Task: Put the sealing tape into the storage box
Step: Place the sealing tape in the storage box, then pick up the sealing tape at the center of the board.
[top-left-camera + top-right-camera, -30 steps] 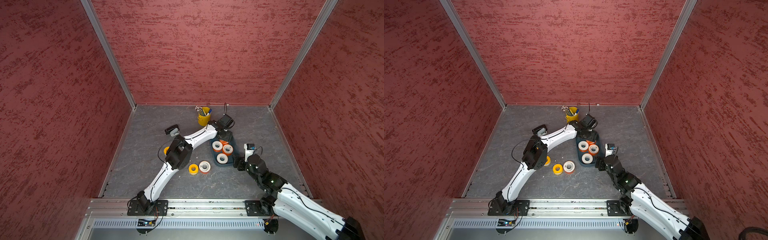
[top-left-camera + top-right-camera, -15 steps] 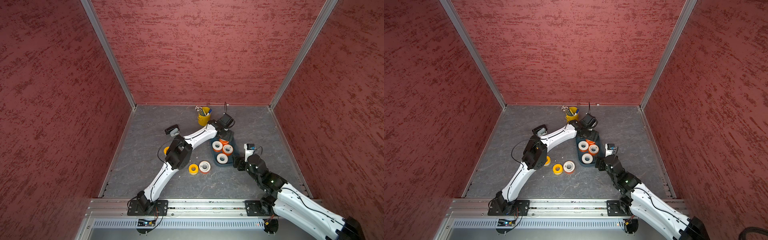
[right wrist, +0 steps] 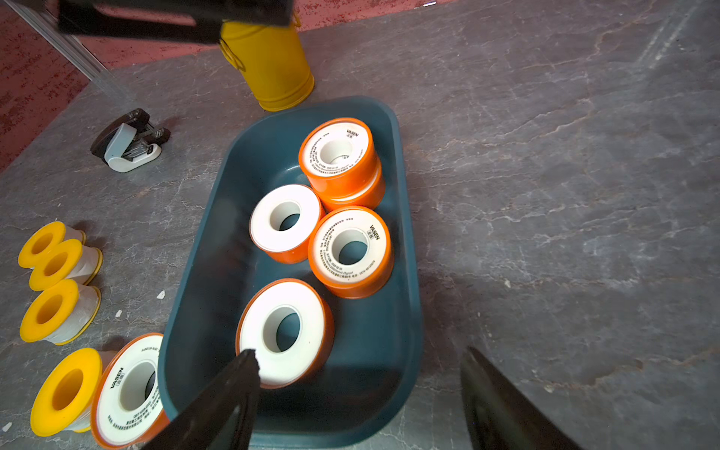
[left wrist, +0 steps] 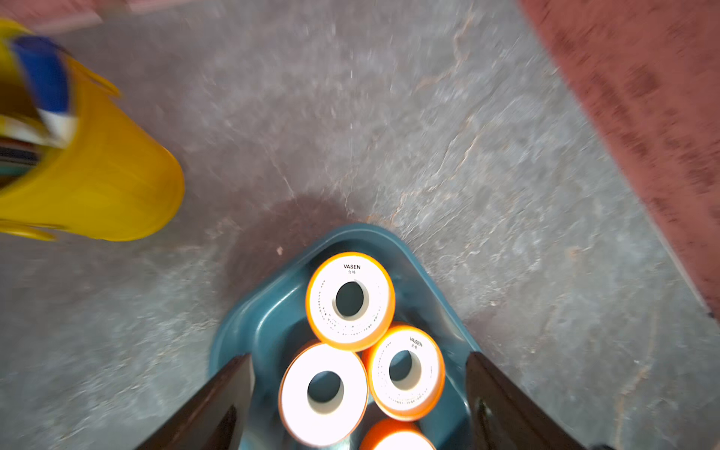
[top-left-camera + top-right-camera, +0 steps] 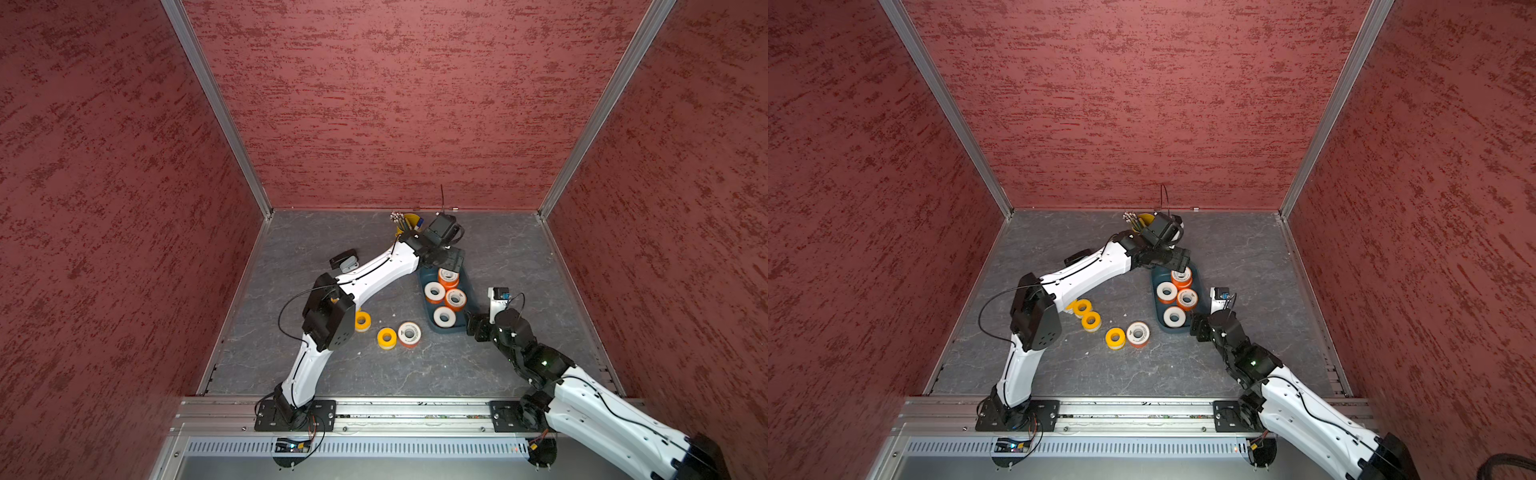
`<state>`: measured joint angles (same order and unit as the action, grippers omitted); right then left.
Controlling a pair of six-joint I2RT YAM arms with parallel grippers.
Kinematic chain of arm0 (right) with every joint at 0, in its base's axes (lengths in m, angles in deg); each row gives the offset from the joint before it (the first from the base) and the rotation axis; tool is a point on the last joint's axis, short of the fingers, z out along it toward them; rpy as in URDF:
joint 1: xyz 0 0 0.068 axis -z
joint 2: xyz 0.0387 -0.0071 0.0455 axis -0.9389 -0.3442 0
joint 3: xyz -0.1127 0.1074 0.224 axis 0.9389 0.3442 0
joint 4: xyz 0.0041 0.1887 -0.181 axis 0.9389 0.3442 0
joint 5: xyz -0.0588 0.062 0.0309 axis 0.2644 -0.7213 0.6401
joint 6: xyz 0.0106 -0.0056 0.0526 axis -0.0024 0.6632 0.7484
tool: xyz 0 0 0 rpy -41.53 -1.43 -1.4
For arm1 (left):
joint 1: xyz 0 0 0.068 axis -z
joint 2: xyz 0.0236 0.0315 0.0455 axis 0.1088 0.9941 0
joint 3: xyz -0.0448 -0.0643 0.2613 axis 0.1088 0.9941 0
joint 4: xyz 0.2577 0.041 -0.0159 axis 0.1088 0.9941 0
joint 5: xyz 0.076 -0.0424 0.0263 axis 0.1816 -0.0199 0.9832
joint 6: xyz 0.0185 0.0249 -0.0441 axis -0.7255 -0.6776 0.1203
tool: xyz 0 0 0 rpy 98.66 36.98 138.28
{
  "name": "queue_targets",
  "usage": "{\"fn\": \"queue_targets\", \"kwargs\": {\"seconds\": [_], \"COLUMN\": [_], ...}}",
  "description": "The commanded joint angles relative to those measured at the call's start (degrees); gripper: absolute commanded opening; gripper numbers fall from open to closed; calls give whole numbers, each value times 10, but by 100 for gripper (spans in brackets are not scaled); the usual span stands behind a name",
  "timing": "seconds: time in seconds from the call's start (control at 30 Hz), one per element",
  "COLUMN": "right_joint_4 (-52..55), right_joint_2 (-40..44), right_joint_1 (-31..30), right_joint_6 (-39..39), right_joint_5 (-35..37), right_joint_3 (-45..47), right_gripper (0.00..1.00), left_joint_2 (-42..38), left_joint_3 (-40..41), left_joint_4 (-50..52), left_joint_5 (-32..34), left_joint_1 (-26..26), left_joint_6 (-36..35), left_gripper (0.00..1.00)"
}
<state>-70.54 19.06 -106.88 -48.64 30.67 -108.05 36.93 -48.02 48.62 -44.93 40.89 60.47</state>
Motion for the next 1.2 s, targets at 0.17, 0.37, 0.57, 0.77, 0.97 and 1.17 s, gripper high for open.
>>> {"fn": "queue_targets", "kwargs": {"seconds": [0.17,0.37,0.57,0.77,0.97,1.17], "right_joint_4": [-14,-16,-14,-16,-16,-17], "right_joint_2": [2,0,-3,2,-7,-15], "right_joint_1": [1,1,0,1,0,0], "right_joint_6": [1,0,1,2,0,0], "right_joint_5": [1,1,4,7,3,-1], "right_joint_3": [-6,-7,-8,-5,-8,-11], "right_gripper": [83,83,83,83,83,83], "left_joint_2": [-164,-297,-440,-582,-693,-756], "left_joint_3": [137,243,347,445,520,571], "left_joint_4": [-14,4,40,88,122,150], "left_joint_5": [43,82,122,161,179,188], "left_joint_1": [-6,-7,-10,-17,-26,-32], "left_joint_6": [0,12,31,50,66,81], "left_gripper": [88,89,90,90,90,90]}}
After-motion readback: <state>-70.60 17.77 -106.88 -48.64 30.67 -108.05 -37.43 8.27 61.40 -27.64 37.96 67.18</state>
